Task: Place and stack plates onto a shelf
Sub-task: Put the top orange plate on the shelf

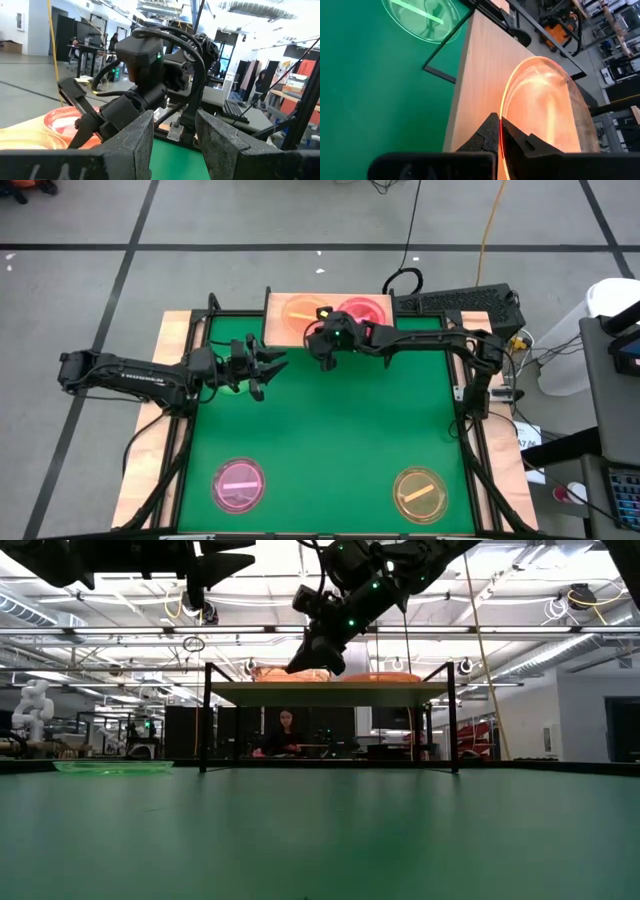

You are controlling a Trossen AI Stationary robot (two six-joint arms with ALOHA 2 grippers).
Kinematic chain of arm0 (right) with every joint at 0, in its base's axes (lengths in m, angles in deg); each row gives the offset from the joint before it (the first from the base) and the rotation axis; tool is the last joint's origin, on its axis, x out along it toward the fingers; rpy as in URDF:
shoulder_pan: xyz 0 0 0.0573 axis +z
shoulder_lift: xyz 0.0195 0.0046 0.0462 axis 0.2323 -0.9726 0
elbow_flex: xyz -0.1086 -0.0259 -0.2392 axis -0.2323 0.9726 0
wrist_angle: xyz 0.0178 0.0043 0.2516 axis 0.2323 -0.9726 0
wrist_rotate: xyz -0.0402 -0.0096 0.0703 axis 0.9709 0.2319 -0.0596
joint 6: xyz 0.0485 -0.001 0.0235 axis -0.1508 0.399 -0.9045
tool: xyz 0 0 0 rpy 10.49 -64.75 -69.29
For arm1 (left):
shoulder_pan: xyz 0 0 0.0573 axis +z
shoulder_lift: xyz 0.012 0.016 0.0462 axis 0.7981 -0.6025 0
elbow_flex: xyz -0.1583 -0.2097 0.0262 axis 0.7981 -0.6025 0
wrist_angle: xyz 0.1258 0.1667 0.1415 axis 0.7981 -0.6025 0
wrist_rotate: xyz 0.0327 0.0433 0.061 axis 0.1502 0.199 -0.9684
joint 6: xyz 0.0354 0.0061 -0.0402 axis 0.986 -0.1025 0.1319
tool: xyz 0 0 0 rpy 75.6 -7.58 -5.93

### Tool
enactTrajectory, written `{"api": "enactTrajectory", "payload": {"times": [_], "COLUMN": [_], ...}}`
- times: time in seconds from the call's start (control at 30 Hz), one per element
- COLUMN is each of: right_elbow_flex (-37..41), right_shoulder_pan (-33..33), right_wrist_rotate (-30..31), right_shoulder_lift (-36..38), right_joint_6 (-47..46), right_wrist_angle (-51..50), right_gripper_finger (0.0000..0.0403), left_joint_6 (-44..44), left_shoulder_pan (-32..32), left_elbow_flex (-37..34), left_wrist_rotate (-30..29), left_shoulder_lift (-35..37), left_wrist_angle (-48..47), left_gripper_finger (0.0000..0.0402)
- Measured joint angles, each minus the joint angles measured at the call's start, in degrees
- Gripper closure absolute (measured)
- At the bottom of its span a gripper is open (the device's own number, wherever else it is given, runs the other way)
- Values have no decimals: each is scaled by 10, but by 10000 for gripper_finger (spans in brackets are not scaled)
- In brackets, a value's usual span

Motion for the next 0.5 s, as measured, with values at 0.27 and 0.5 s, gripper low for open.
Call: {"api": "enactTrajectory", "payload": {"times": [0.27, 0.5], "right_elbow_flex": [0, 0], "right_shoulder_pan": [1, 5], "right_wrist_rotate": [-29, -28], "right_shoulder_lift": [0, 0], "right_joint_6": [2, 4], "right_wrist_angle": [-3, -3], "right_gripper_finger": [392, 342], "left_joint_6": [-10, -23], "left_shoulder_pan": [0, 0], "left_elbow_flex": [0, 0], "left_wrist_rotate": [0, -11], "left_shoulder_lift": [0, 0], "left_wrist_angle": [0, 0], "left_gripper_finger": [250, 250]}}
